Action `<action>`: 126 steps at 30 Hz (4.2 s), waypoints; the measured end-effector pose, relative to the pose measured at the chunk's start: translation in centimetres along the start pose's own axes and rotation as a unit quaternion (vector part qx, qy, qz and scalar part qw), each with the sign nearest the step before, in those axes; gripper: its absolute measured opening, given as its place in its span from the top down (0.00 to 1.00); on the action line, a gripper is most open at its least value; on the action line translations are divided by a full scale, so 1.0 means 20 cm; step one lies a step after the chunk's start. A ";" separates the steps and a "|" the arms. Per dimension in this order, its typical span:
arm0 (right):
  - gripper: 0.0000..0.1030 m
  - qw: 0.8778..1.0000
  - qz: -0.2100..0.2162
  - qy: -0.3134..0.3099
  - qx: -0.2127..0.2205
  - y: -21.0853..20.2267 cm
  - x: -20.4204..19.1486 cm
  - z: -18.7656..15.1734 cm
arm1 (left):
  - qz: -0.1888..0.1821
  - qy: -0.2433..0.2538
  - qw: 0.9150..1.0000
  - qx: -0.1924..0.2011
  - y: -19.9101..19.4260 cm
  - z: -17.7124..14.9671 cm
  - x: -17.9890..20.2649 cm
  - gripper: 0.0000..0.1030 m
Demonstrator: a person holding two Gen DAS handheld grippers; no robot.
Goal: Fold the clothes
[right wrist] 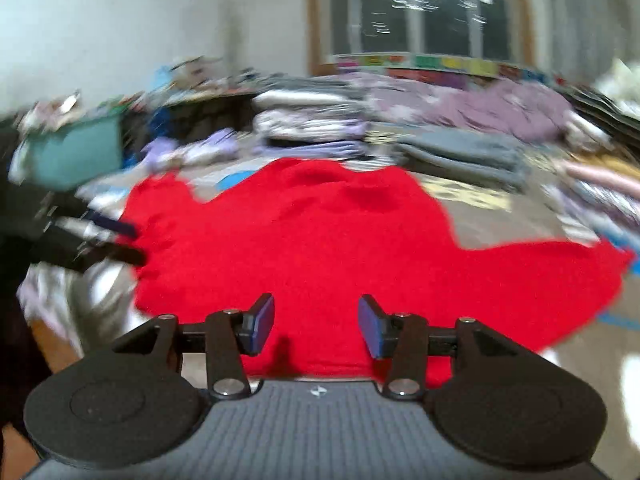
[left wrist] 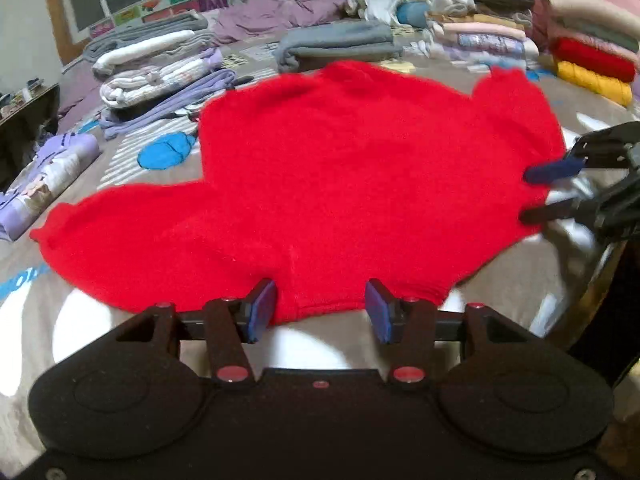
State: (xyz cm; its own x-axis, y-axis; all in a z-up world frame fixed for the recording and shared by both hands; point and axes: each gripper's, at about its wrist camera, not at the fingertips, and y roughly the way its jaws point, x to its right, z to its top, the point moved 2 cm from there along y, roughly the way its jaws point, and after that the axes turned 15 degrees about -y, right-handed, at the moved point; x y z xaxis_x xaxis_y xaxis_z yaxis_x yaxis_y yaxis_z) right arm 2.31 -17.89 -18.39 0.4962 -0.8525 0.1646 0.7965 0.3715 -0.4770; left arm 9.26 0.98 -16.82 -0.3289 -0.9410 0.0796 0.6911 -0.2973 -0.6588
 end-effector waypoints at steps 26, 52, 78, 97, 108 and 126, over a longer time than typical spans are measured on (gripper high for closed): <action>0.48 0.975 0.054 0.211 0.050 0.52 0.81 0.35 | -0.083 -0.246 0.962 0.082 0.30 0.80 -0.40 0.39; 0.46 0.937 0.141 0.318 -0.031 1.28 1.23 0.36 | -0.182 -0.417 0.888 -0.061 1.01 0.97 -0.85 0.39; 0.87 0.891 0.218 0.386 0.095 1.22 1.31 0.27 | -0.249 -0.352 0.902 0.035 0.95 1.04 -0.73 0.95; 0.87 0.945 0.144 0.292 -0.032 1.35 1.22 0.26 | -0.162 -0.370 0.915 -0.017 1.04 0.98 -0.80 0.95; 0.92 0.952 0.063 0.300 0.003 1.21 1.33 0.26 | -0.197 -0.456 0.867 -0.027 1.13 0.92 -0.91 0.95; 0.69 0.966 -0.016 0.258 -0.016 1.18 1.30 0.34 | -0.152 -0.378 0.912 0.038 0.93 1.05 -0.87 0.88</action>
State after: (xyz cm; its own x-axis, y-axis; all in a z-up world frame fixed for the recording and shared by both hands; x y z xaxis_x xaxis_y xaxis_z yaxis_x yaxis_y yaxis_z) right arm 36.34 -28.73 -19.56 0.2268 -0.9359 -0.2695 0.7926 0.3381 -0.5074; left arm 41.36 8.51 -14.84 0.0053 -0.6472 0.7623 0.6933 -0.5470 -0.4692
